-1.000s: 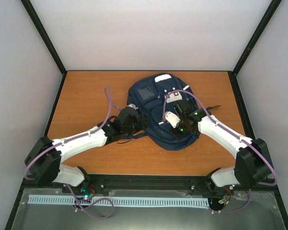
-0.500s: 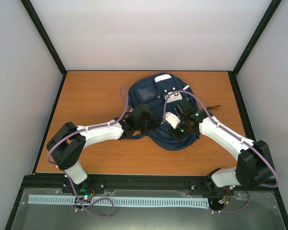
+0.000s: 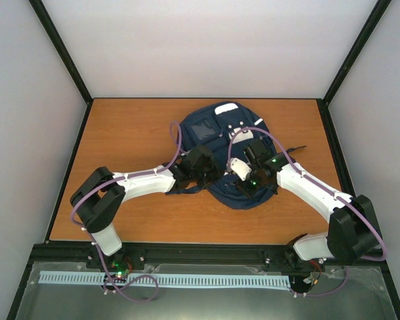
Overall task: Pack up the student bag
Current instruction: Zip the student bag at the center of the board.
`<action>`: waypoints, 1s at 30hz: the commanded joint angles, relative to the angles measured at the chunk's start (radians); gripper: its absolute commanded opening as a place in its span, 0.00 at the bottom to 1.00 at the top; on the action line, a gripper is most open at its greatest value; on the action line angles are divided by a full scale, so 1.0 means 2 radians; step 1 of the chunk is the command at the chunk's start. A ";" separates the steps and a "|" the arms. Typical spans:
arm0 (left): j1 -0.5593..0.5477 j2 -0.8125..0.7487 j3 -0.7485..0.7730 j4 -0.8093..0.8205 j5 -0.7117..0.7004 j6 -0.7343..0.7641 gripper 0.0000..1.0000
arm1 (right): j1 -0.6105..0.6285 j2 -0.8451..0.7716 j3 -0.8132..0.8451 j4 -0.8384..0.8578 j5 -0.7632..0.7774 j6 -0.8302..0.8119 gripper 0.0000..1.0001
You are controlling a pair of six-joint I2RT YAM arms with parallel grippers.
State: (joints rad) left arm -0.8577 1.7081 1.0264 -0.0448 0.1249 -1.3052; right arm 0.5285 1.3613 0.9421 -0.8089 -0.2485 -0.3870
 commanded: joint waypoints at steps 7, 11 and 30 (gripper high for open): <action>0.044 -0.086 -0.041 -0.061 -0.018 0.028 0.01 | -0.016 0.009 0.008 -0.017 0.017 -0.028 0.03; 0.071 -0.125 -0.072 -0.078 -0.025 0.050 0.01 | -0.020 0.014 0.011 -0.021 0.025 -0.031 0.03; 0.185 -0.204 -0.096 -0.210 -0.018 0.204 0.01 | -0.036 0.024 -0.010 0.004 0.072 -0.072 0.03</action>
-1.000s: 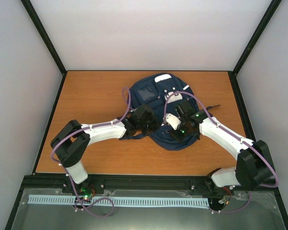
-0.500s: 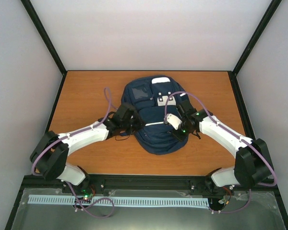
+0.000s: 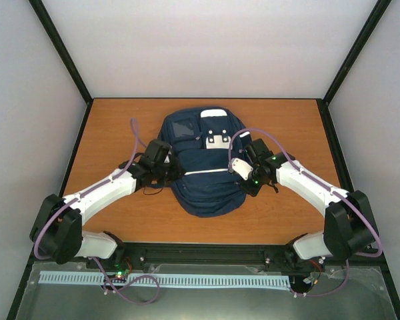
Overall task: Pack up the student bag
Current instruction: Zip the student bag at the center of the board.
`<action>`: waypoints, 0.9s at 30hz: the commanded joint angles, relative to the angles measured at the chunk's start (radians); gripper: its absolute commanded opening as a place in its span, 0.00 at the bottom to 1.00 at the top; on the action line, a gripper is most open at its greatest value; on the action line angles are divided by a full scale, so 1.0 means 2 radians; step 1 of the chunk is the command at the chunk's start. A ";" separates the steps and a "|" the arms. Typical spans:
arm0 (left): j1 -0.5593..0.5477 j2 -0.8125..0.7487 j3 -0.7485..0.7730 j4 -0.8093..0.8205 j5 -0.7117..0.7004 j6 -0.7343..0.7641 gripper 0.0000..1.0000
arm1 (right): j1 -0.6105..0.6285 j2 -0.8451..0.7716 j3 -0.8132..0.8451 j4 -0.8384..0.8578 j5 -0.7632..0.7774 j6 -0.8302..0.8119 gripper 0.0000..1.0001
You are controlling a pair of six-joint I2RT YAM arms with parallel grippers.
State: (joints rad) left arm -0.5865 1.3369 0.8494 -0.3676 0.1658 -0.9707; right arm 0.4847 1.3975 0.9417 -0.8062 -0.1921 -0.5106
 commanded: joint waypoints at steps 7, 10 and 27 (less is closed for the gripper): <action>0.103 -0.005 0.020 -0.076 -0.027 0.065 0.20 | -0.007 0.013 0.013 -0.006 -0.022 -0.009 0.03; 0.105 -0.013 0.027 -0.087 -0.016 0.046 0.50 | 0.016 0.019 0.024 -0.011 -0.037 -0.002 0.03; -0.003 -0.132 -0.066 0.000 0.032 -0.149 0.64 | 0.142 0.048 0.073 -0.032 -0.046 0.006 0.03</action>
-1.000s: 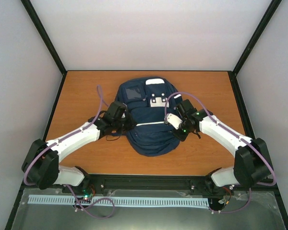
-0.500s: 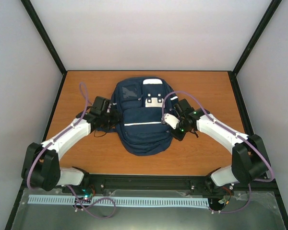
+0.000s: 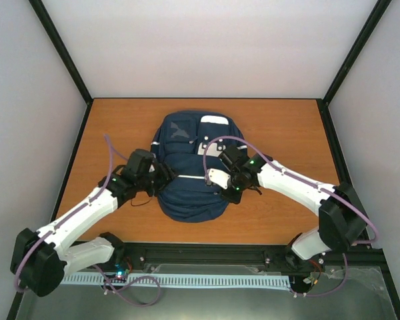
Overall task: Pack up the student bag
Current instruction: Zip the student bag at the center of the board.
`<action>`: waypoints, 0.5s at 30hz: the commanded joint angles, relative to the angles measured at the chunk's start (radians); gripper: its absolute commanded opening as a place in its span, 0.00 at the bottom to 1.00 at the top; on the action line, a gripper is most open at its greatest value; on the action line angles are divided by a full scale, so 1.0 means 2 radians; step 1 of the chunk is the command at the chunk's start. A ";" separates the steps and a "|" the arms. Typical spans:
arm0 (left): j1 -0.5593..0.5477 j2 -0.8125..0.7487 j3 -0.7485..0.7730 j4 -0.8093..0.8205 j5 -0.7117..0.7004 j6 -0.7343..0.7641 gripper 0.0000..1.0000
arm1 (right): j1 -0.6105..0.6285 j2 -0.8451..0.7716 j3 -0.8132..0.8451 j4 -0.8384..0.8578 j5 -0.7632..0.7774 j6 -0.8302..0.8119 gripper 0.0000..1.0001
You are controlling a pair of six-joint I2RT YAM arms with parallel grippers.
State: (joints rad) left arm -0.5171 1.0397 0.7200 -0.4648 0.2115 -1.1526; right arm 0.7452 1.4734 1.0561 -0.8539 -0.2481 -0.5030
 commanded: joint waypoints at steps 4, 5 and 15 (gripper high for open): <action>-0.076 0.042 0.022 0.047 -0.022 -0.078 0.60 | 0.013 0.006 0.012 -0.009 -0.020 0.003 0.03; -0.083 0.049 0.028 0.045 -0.028 -0.084 0.60 | 0.013 0.004 0.010 -0.009 -0.019 0.002 0.03; -0.138 0.118 0.046 0.076 -0.033 -0.144 0.61 | 0.013 -0.007 -0.003 -0.004 -0.020 0.002 0.03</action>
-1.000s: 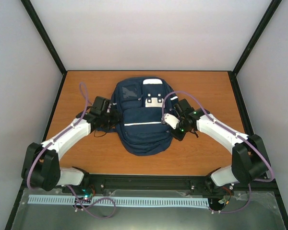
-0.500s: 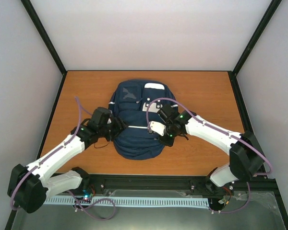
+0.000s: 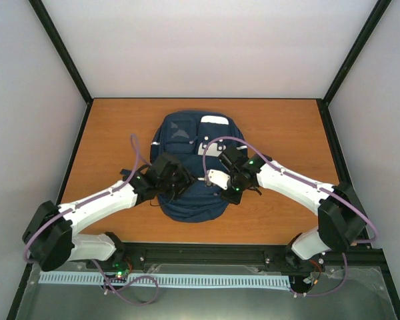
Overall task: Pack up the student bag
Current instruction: Zip the student bag at the center of the board.
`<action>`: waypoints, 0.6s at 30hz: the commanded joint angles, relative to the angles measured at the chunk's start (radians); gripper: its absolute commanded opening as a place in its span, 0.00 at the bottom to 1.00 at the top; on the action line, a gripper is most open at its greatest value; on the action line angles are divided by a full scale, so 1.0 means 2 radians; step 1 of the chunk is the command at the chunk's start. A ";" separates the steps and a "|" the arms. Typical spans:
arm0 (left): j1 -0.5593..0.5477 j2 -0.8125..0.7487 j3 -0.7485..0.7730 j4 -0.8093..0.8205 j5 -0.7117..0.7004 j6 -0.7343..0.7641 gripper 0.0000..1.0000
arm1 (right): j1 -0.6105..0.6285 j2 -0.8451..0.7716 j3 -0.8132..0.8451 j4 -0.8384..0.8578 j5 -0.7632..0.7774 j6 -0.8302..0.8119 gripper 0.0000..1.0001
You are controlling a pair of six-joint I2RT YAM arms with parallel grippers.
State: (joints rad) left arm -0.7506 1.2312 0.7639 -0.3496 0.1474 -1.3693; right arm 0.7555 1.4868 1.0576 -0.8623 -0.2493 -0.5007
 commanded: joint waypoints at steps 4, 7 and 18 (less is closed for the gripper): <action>-0.051 0.030 0.043 0.018 -0.014 -0.047 0.60 | 0.008 -0.012 -0.004 0.001 -0.020 0.001 0.03; -0.075 0.022 0.046 0.010 -0.027 -0.069 0.59 | 0.008 -0.013 -0.005 0.002 -0.022 0.002 0.03; -0.109 -0.038 -0.010 -0.006 -0.127 -0.148 0.63 | 0.008 -0.020 -0.012 0.003 -0.024 0.002 0.03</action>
State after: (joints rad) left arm -0.9607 1.1534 0.7673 -0.3527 -0.0059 -1.6009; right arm 0.7555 1.4742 1.0431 -0.8551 -0.2508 -0.4965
